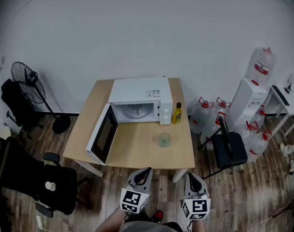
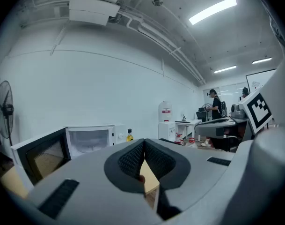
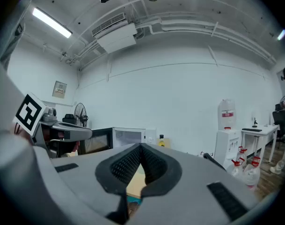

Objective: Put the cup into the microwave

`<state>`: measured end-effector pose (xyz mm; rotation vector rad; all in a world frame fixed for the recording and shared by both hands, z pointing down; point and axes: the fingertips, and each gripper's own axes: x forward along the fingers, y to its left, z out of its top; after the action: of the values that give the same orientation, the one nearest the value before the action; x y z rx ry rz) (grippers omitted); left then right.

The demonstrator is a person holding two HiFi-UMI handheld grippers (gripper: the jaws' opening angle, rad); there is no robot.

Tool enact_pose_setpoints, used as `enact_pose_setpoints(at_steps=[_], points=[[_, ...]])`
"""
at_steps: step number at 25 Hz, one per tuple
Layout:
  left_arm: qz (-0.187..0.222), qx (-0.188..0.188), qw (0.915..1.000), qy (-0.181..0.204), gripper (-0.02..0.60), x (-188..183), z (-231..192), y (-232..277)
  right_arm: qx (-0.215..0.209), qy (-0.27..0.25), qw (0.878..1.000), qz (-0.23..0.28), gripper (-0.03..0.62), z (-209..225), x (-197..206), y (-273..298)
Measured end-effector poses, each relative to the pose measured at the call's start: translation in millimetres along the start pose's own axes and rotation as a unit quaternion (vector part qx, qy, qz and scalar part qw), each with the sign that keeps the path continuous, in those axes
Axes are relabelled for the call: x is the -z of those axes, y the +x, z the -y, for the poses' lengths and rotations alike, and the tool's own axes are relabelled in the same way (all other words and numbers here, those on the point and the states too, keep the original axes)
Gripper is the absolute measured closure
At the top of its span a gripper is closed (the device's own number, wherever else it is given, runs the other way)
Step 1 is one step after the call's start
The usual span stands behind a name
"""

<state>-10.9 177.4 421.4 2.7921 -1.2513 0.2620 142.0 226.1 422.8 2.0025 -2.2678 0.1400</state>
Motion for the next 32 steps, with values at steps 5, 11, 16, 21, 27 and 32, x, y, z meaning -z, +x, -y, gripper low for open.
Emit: enact_pose_setpoints(at_steps=[5,11,16,21,27,32], points=[[0.001,0.0,1.0,0.002,0.558,1.1,1.1,2.1,-0.005,0.013,1.0,0.001,0.576,1.5,0.8,0.2],[-0.004,0.001,1.0,0.001,0.558,4.1,1.4,9.5,-0.002,0.015,1.0,-0.003,0.576,7.7,3.2,5.8],[-0.005,0.002,1.0,-0.002,0.558,3.9,-4.4,24.2,-0.006,0.015,1.0,-0.01,0.576,9.0,6.1,20.2],[-0.016,0.009,0.9998,-0.006,0.558,8.3,-19.6,50.1,0.001,0.02,1.0,-0.022,0.576,15.6,12.1,41.3],[-0.034,0.033,0.9988,-0.008,0.558,18.6,-44.2,94.1,0.022,0.036,0.998,-0.04,0.576,25.0,24.7,82.6],[-0.06,0.054,0.9967,-0.011,0.558,34.4,-63.1,129.9,0.03,0.053,0.996,-0.058,0.576,24.7,37.5,120.1]])
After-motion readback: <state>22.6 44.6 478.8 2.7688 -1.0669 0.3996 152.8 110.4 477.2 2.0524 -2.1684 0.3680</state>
